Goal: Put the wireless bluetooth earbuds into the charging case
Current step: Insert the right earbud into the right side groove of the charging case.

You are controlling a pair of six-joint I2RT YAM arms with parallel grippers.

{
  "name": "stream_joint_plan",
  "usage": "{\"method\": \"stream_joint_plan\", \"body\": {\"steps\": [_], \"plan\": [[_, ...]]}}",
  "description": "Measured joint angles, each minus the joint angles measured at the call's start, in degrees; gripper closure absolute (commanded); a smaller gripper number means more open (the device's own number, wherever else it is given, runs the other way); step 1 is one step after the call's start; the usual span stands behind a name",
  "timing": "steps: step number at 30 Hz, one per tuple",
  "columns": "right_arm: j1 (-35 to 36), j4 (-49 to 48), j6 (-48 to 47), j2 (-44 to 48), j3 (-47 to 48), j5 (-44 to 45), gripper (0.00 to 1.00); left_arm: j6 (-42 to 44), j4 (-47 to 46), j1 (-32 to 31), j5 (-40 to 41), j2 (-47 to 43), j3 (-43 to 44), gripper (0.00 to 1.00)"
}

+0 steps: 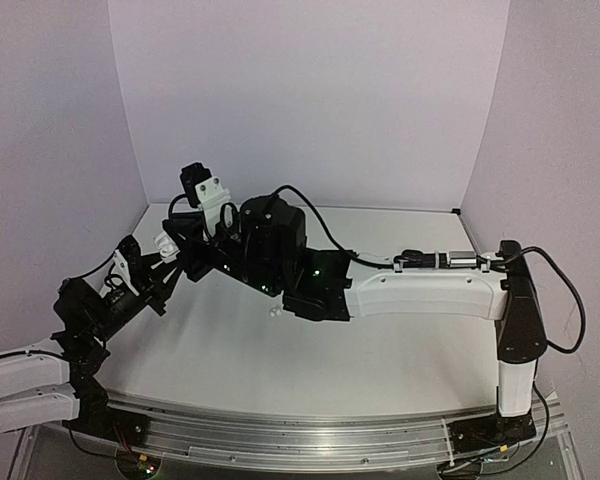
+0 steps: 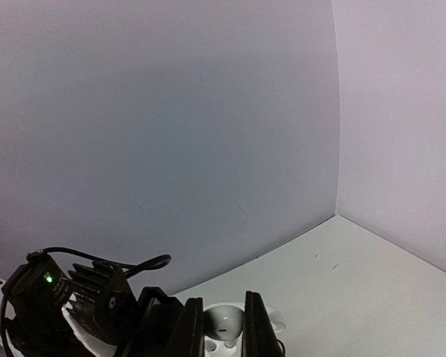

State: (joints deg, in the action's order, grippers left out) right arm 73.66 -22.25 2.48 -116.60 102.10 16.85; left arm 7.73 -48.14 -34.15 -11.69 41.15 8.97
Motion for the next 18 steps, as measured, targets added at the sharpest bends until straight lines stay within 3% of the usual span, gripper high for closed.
{"method": "stream_joint_plan", "body": {"steps": [18], "plan": [[0.0,-0.8,-5.8,-0.7,-0.7,1.9,1.0,-0.7,0.1,0.0,-1.4,-1.0,0.0,1.0]]}}
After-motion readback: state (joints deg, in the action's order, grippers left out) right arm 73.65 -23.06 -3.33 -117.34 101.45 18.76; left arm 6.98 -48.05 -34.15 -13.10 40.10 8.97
